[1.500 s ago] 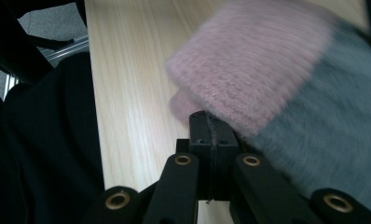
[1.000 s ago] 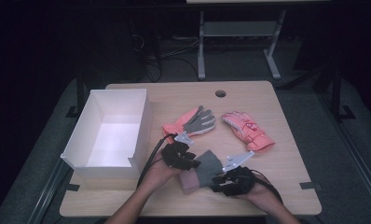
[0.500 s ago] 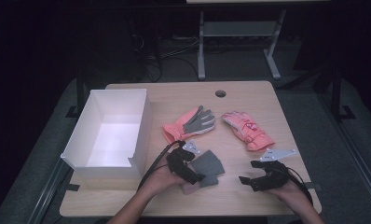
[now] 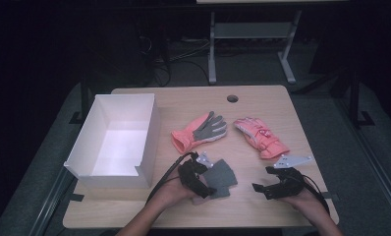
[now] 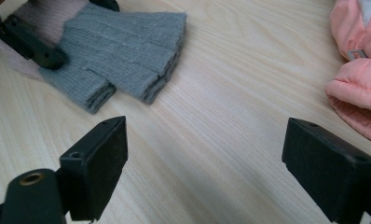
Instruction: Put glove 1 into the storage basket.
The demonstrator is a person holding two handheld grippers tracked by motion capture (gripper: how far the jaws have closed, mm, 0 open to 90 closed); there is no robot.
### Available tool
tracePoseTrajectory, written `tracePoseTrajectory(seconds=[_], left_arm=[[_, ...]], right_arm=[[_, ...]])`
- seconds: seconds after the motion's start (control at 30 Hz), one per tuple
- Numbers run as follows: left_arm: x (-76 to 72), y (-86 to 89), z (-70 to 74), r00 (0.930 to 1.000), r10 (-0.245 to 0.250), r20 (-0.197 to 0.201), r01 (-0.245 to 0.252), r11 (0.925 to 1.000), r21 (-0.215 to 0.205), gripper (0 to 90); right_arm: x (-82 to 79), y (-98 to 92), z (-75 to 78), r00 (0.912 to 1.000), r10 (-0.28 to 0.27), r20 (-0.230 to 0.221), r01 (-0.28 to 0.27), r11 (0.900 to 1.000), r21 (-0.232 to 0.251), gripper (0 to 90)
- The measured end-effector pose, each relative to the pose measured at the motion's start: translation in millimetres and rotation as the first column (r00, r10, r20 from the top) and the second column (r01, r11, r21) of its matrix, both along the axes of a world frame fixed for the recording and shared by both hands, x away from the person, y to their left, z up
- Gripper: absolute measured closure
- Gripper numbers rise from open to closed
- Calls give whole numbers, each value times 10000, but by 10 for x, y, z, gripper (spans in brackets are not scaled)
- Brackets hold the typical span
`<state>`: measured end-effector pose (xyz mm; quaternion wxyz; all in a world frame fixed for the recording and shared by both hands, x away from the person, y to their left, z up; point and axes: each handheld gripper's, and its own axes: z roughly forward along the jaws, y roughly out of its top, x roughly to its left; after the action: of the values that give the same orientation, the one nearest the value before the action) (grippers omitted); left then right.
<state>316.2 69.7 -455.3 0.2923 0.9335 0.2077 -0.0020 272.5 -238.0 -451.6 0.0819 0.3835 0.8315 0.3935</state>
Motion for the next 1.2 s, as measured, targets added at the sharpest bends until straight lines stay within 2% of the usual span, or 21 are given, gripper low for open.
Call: tracePoseTrajectory(seconds=[0.03,0.1,0.37,0.67,0.8,0.93,1.1,1.2], left_arm=[[-8,-7,-8,9998,167,-89,-168,9997,-151,144],[1,2,-13,9998,141,-166,-144,9997,-180,160],[0,4,15,9996,91,-257,-94,9999,-98,257],[10,18,42,9973,-168,-718,148,9995,-281,480],[3,0,67,9965,-181,-814,169,9997,-158,567],[8,-7,83,9963,-218,-831,209,9997,-118,596],[39,13,130,9942,-212,-1051,170,9990,-406,612],[39,6,176,9940,-270,-1065,226,9988,-424,616]], right_arm=[[2,2,-4,10000,-4,43,4,10000,-17,138],[0,3,-3,10000,-19,51,19,10000,6,137],[6,-2,-7,9999,-117,93,117,9999,10,136],[12,-22,0,9993,-265,263,264,9996,15,137],[18,-13,-8,9993,-287,249,288,9996,-21,137],[18,-19,-12,9992,-316,229,316,9995,-16,137],[17,-31,-9,9989,-381,261,380,9993,49,137],[20,-32,-4,9989,-366,306,365,9993,57,137]])
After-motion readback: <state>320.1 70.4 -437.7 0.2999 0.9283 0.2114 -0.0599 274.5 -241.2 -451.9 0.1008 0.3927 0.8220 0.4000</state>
